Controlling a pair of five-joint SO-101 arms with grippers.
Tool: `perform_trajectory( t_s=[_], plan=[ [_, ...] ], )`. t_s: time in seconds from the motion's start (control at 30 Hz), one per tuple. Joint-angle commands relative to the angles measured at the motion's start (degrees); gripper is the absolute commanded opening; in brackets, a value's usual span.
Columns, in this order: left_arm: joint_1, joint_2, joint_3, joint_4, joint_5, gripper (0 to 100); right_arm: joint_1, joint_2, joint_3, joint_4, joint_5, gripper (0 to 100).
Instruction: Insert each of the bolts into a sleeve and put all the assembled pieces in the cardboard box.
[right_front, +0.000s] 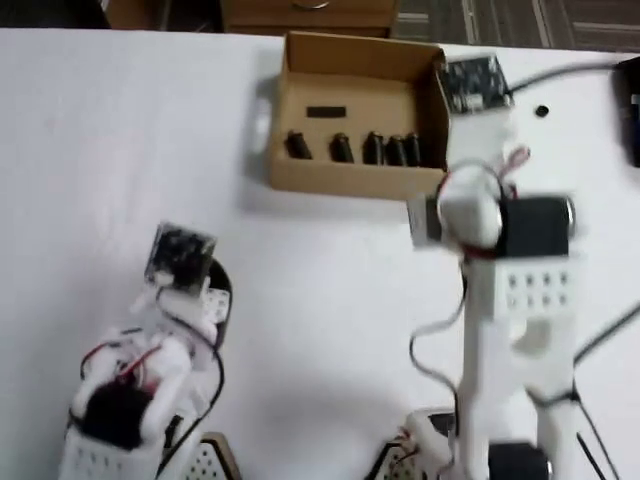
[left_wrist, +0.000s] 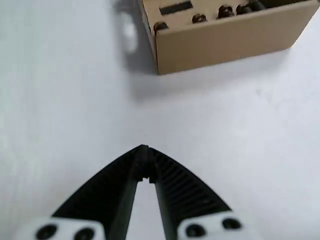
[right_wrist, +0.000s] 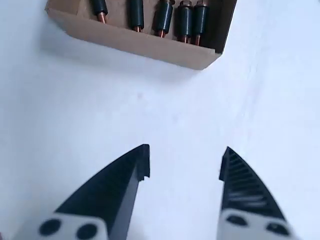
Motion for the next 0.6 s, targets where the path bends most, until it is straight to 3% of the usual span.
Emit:
perform_trajectory(
  t_s=[0.0,0.33,0.57],
  plan=[
    [-0.2,-7.7,1.3,1.1,-1.6,2,0.1,-8.3,11.9,-3.8,-3.3,22.3],
    [-10.0,-10.3,8.8,1.2,-6.4,2,0.9,-43.6,48.6,-21.8,-4.0,22.3],
    [-10.5,-10.3,11.5,0.9,-6.3,2,3.5,-71.1,68.5,-30.3,-3.9,22.3]
  ],
)
